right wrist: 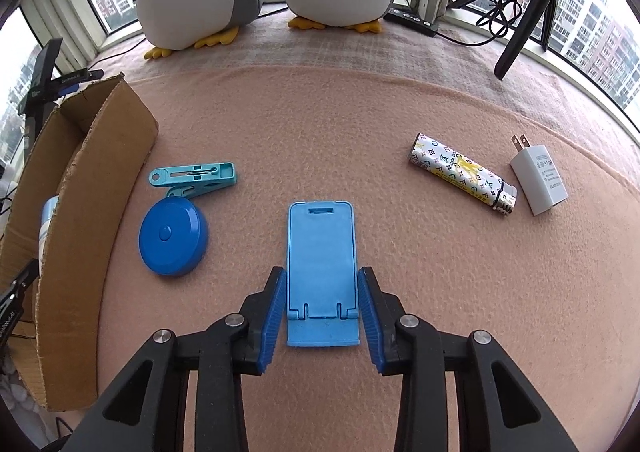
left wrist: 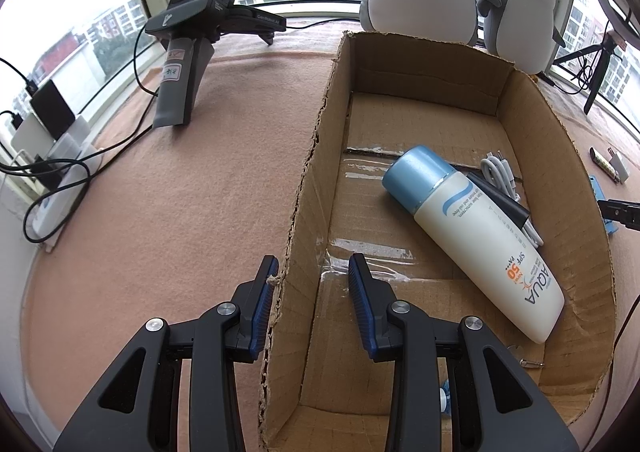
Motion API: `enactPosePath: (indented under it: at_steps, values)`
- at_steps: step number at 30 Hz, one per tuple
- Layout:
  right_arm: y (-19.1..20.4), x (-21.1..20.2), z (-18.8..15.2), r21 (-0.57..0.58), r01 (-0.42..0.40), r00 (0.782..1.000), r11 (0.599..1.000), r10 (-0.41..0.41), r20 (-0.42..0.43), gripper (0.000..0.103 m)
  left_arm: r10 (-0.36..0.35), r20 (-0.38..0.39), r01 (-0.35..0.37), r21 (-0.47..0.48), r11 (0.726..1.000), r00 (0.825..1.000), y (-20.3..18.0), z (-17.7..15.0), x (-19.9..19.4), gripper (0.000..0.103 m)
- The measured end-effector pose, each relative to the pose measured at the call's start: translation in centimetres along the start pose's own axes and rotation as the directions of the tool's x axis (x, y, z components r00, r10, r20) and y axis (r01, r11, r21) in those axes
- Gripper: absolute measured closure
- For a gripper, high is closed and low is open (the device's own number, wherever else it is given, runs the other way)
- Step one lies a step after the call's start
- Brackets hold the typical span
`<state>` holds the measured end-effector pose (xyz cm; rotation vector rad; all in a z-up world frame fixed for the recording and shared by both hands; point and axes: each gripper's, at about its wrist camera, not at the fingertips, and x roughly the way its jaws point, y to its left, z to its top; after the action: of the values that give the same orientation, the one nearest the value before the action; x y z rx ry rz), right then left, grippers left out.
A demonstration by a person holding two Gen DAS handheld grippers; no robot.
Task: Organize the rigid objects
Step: 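Move the right gripper to the blue phone stand and grasp it, then carry the phone stand into the box and open the right gripper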
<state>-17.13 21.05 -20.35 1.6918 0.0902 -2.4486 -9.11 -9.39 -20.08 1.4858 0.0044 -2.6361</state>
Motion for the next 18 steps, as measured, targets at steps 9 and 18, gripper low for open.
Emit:
enactPosePath:
  at_steps: [9, 18]
  values:
    - [0.2, -1.6, -0.3, 0.02, -0.016, 0.999, 1.0, 0.015, 0.042, 0.07, 0.001, 0.0, -0.001, 0.004, 1.0, 1.0, 0.0, 0.0, 0.0, 0.069]
    - [4.0, -5.1, 0.9, -0.056, -0.065, 0.99, 0.996, 0.071, 0.124, 0.07, 0.0, 0.0, 0.0, 0.003, 1.0, 1.0, 0.1, 0.0, 0.0, 0.069]
